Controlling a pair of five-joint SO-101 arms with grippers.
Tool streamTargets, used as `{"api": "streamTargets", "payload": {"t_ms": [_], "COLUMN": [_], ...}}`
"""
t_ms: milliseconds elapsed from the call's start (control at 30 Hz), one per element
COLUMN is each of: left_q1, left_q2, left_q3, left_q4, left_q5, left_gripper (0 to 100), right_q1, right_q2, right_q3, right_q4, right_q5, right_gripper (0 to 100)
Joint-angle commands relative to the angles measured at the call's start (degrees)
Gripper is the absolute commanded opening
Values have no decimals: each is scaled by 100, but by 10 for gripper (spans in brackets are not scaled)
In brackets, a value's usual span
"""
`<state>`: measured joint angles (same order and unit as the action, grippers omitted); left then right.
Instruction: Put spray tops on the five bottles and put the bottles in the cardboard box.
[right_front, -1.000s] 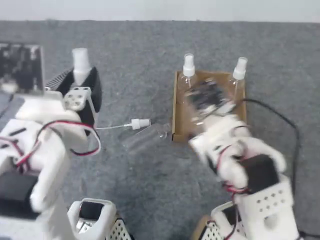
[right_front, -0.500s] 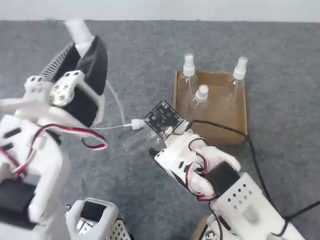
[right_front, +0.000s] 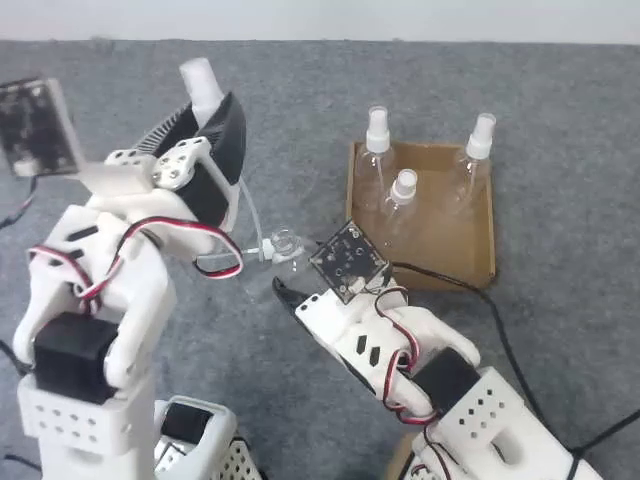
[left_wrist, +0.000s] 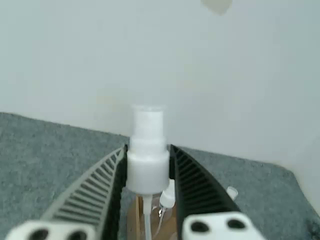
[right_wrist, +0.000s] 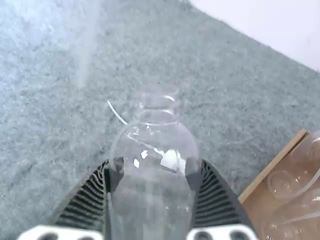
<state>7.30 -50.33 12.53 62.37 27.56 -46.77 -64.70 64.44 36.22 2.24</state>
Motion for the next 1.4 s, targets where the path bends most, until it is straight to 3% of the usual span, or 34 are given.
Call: {"api": "streamTargets", "payload": {"t_ms": [0,167,300,500,767,1033,1200,1367], "left_q1": [9,26,26,35,35,44,44,229], "left_q2": [-229,-246,-255,-264,-264,-264,-264,-264], "left_q3": [338,1015,1288,1332,1279,1332,1332,1332], "left_q4": [-747,-1547,-1688,-1196,-1108,-185,185,484], "left_q5": [79,79,79,88,88,26,-448,-888], "left_gripper": [12,12,12,12,12,12,12,12], "right_q1": [-48,-259,-312,-295,-40,-57,-31,259], "right_q2": [-215,-215,-259,-233,-251,-268,-268,-268], "right_q3": [-44,-9,44,44,44,44,44,158], "right_q4": [-180,-171,-171,-180,-207,-163,-233,-945], "right_q5": [-88,-88,-62,-79,-88,-53,-88,-105], "right_gripper": [6,6,6,6,6,6,6,6]}}
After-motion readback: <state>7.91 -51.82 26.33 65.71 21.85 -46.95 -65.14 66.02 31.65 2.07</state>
